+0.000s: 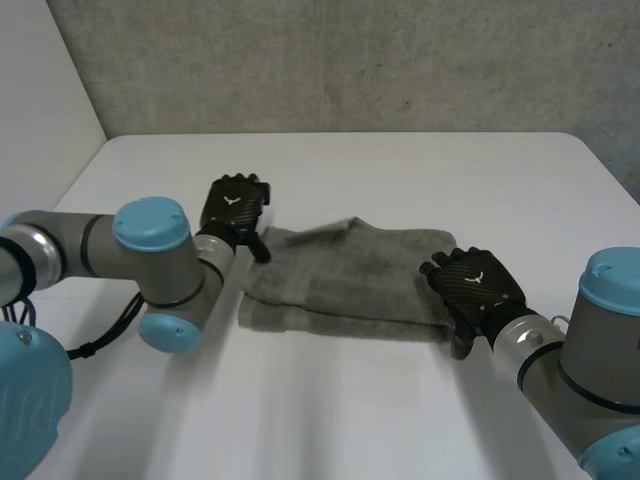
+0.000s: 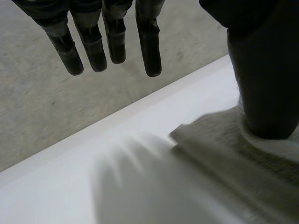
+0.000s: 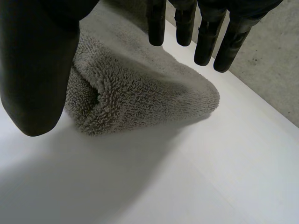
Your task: Fold the towel.
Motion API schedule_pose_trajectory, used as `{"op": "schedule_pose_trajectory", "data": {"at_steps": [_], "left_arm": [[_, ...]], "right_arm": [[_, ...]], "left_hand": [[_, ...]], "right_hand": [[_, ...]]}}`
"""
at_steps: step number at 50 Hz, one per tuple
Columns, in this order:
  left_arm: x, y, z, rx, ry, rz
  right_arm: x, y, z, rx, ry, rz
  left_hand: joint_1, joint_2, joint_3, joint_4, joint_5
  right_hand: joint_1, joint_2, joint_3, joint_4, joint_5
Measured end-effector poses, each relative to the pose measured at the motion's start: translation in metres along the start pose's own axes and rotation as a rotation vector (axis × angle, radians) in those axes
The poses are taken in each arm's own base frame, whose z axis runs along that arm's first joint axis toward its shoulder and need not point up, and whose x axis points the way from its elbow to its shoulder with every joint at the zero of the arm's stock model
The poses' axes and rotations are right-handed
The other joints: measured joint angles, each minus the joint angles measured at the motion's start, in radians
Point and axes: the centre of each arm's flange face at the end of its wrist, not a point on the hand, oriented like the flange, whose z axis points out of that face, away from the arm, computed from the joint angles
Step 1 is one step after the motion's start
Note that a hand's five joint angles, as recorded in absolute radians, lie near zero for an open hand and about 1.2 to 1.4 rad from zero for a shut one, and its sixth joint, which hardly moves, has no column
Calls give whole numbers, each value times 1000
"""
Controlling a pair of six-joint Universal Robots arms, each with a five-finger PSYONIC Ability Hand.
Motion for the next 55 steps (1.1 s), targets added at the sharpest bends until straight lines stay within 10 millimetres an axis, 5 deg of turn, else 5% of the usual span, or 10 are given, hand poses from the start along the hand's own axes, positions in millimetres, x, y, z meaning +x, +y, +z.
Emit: {"op": "schedule_pose_trajectory", "data": {"at_steps": [9,24,38,52,55], "left_arm": [[-12,-6,-22,-48,-4,-6],[20,-32,-71,-3,338,95],[18,-7,-73,-42,367,323],[19,9,-65,-80,356,324],[19,11,-64,-83,357,323]], "right_arm": [[-1,1,-1,-6,-4,-16],[-2,0,-3,-4,-4,-23],[-3,1,-4,-7,-5,-23],[-2,1,-3,-8,-3,-22],[-2,1,-3,-8,-3,-23]], "left_hand": [[-2,-2,-2,0,-5],[121,116,118,120,121],[137,132,131,135,136],[344,360,357,359,353],[555,579,555,566,544]], "right_hand": [[0,0,0,0,0],[0,0,0,0,0],[0,0,0,0,0],[0,0,0,0,0],[0,0,0,0,0]]}}
